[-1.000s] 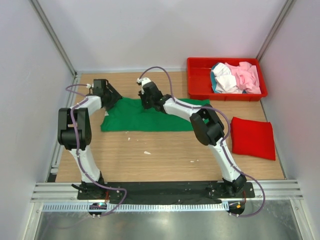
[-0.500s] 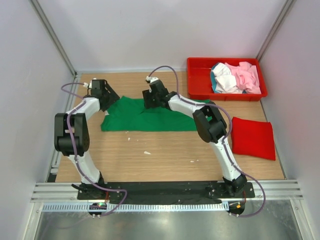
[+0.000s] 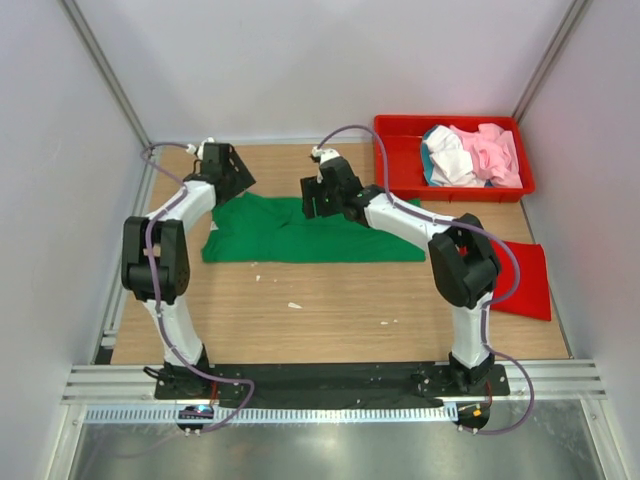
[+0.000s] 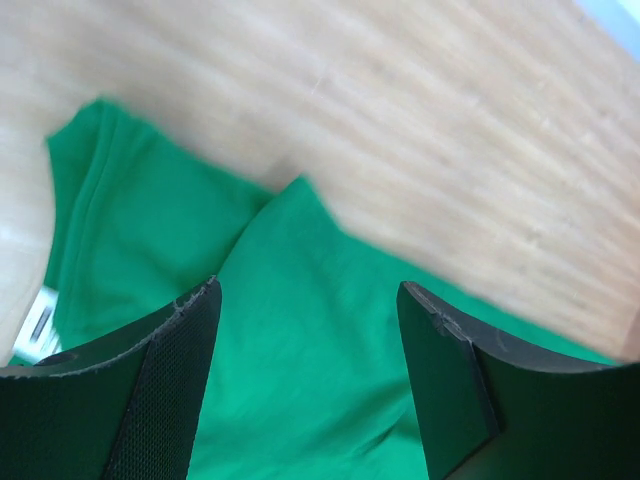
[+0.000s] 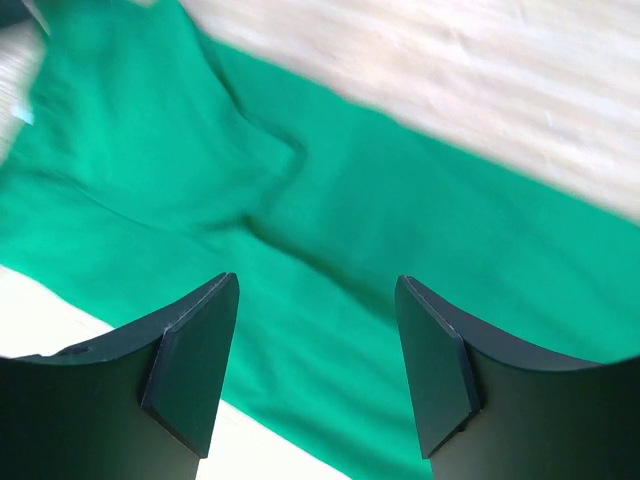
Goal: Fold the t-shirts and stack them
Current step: Fold the tshirt
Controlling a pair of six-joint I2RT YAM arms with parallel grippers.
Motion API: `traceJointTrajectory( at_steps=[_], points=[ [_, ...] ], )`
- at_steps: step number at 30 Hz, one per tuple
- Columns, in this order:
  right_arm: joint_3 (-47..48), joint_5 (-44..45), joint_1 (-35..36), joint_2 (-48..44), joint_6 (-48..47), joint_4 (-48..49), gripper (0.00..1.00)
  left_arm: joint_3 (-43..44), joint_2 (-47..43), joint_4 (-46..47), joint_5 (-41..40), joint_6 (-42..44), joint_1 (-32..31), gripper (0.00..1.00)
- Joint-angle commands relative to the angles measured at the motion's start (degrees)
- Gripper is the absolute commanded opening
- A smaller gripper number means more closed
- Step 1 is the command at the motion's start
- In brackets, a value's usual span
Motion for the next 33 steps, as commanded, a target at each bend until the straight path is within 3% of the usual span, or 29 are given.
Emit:
traceJointTrajectory(
  at_steps=[1, 6, 12, 18, 23, 24, 33],
  points=[
    [-4.35, 4.5, 0.19, -1.76, 0.47, 0.02, 0.7, 7.99, 4.97, -0.78, -5.45, 2.3, -1.84, 0.73],
    [-7.43, 5.03, -0.16, -2.99, 0.64, 0.19, 0.7, 16.71, 12.9, -6.22, -6.87, 4.94, -2.02, 0.71],
    [-7.78, 4.5, -0.95, -4.13, 0.12, 0.2, 0.7, 19.62, 17.12, -6.23, -5.99, 6.08, -2.11, 0.65],
    [-7.69, 5.82, -1.66, -3.78, -0.41, -0.77, 0.7, 21.11, 19.58, -6.23, -5.29, 6.97, -2.02, 0.5],
    [-7.69, 5.91, -1.92, -3.7, 0.11, -1.03, 0.7, 20.77, 19.15, -6.49, -6.26, 7.23, -2.11, 0.17],
    [-7.69, 5.91, -1.92, -3.78, 0.03, -1.03, 0.7, 20.5, 18.71, -6.5, -6.95, 7.32, -2.11, 0.0],
    [-8.04, 5.99, -2.01, -4.4, 0.47, -0.86, 0.7, 17.61, 12.3, -7.29, -8.02, 8.72, -2.11, 0.0]
  ],
)
